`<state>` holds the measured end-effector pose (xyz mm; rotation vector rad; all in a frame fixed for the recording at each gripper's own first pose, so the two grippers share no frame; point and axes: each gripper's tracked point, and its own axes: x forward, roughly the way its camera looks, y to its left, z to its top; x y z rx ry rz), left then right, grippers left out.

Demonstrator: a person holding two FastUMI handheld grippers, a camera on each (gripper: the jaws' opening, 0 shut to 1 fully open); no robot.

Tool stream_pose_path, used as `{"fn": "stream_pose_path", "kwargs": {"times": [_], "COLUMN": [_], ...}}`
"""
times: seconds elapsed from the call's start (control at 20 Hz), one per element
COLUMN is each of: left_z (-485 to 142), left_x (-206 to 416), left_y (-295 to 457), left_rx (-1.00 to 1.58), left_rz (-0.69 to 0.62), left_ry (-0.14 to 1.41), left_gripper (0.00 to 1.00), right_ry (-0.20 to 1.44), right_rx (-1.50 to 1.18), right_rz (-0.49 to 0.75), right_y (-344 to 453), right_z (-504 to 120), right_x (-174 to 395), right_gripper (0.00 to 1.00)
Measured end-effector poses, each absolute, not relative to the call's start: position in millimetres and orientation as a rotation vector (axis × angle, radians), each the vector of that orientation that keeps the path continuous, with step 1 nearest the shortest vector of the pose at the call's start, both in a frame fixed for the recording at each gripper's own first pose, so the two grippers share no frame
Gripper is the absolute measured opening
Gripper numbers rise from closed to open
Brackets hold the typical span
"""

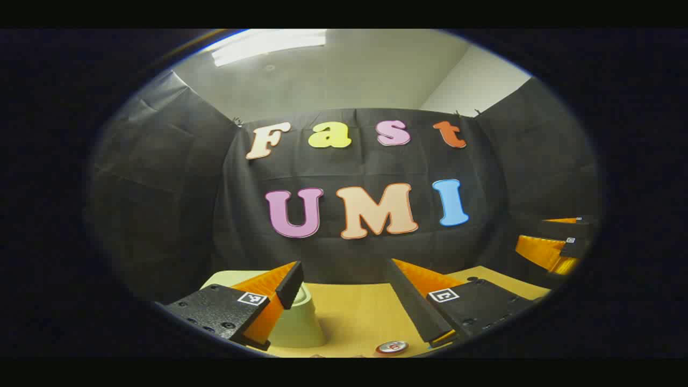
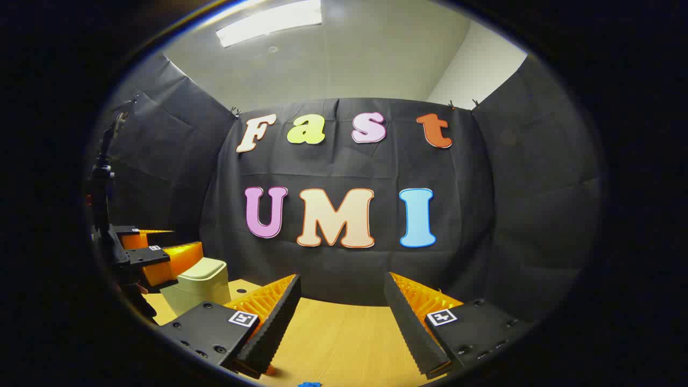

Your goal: Press the lid of the desktop garbage bin to open it, pick up the crumpled paper on the desktop and throw it into the bin, then pick up the pop can on the desktop and drop it into the bin, and finally close the garbage bin lid.

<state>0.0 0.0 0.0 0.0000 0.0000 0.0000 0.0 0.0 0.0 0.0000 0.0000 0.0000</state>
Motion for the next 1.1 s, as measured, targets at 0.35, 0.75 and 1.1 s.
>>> {"fn": "stream_pose_path", "kwargs": {"times": [0.35,0.75,1.1], "left_z": [-3.5,-2.6,22.6], "left_x": [1.1,4.8,15.4], "left_y": [13.5,6.6,-3.0], "left_rx": [0.002,0.036,0.032], "left_rz": [0.038,0.037,0.007], "left_ry": [0.015,0.041,-0.035], "left_gripper": [0.93,0.98,0.93], "right_ry": [-0.006,-0.029,-0.036], "right_rx": [-0.015,0.028,0.047], "right_rz": [0.031,0.028,-0.008], "right_y": [12.3,-1.4,-25.2], "right_z": [3.3,5.6,14.2], "right_x": [6.8,9.5,9.6], "right_gripper": [1.0,0.98,0.98]}}
